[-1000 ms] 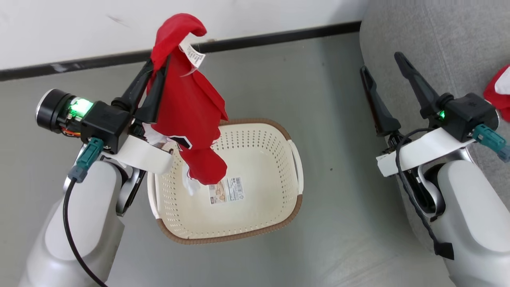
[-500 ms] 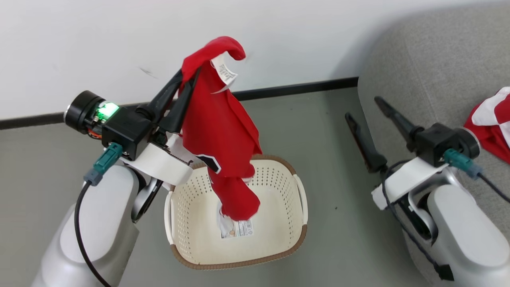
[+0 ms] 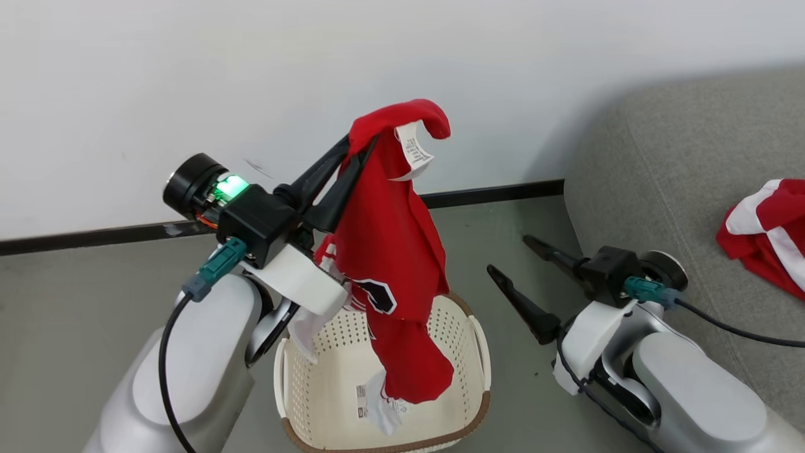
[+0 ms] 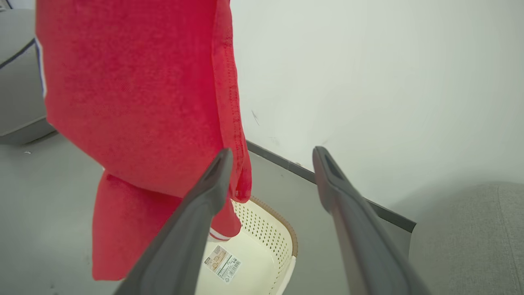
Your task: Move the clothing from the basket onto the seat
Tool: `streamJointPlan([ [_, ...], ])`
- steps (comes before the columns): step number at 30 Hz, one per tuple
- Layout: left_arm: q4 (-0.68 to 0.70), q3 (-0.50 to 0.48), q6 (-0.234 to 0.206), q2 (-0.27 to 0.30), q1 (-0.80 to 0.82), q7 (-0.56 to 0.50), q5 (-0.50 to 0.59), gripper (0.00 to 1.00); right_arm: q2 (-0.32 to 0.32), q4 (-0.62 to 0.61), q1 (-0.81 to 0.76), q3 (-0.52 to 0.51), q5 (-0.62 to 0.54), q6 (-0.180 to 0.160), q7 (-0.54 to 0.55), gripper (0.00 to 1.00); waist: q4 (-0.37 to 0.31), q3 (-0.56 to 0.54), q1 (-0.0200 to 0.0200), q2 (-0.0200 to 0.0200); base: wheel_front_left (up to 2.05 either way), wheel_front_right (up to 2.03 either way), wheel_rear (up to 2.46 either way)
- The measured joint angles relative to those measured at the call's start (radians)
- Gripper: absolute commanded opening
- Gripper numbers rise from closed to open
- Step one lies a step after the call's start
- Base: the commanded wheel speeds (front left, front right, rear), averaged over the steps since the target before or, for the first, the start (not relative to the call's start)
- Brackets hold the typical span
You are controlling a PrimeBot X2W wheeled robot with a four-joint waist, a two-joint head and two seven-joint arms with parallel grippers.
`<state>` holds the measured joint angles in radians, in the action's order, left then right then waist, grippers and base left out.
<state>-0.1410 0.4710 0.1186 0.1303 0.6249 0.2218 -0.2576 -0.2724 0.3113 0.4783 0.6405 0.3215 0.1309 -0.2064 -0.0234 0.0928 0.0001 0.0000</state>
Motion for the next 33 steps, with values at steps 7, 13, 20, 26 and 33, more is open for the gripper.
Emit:
streamJointPlan([
  [7,0.013,0.05,0.007,-0.011,0.0,-0.032,-0.022,0.0,-0.069,0.016,0.039,0.131,0.099,0.0,0.043,1.0,0.016,-0.042,0.0,0.0,0.0,0.0,0.0],
  [13,0.037,0.09,0.007,-0.025,0.0,-0.047,-0.04,0.0,-0.11,0.012,0.08,0.224,0.209,0.0,0.067,1.0,0.035,-0.066,0.0,0.0,0.0,0.0,0.0],
  [20,0.073,0.144,0.008,-0.04,0.008,-0.063,-0.058,0.0,-0.149,-0.003,0.137,0.328,0.301,0.0,0.086,1.0,0.06,-0.084,-0.0001,0.0,0.0,0.0,0.0],
  [26,0.098,0.185,0.008,-0.056,0.025,-0.079,-0.077,0.0,-0.176,-0.064,0.215,0.548,0.391,0.0,0.124,1.0,0.087,-0.092,0.0,0.0,0.0,0.0,0.0],
  [33,0.105,0.204,0.008,-0.059,0.025,-0.086,-0.091,0.0,-0.182,-0.121,0.294,0.703,0.465,0.0,0.119,1.0,0.115,-0.094,0.0,0.0,0.0,0.0,0.0],
])
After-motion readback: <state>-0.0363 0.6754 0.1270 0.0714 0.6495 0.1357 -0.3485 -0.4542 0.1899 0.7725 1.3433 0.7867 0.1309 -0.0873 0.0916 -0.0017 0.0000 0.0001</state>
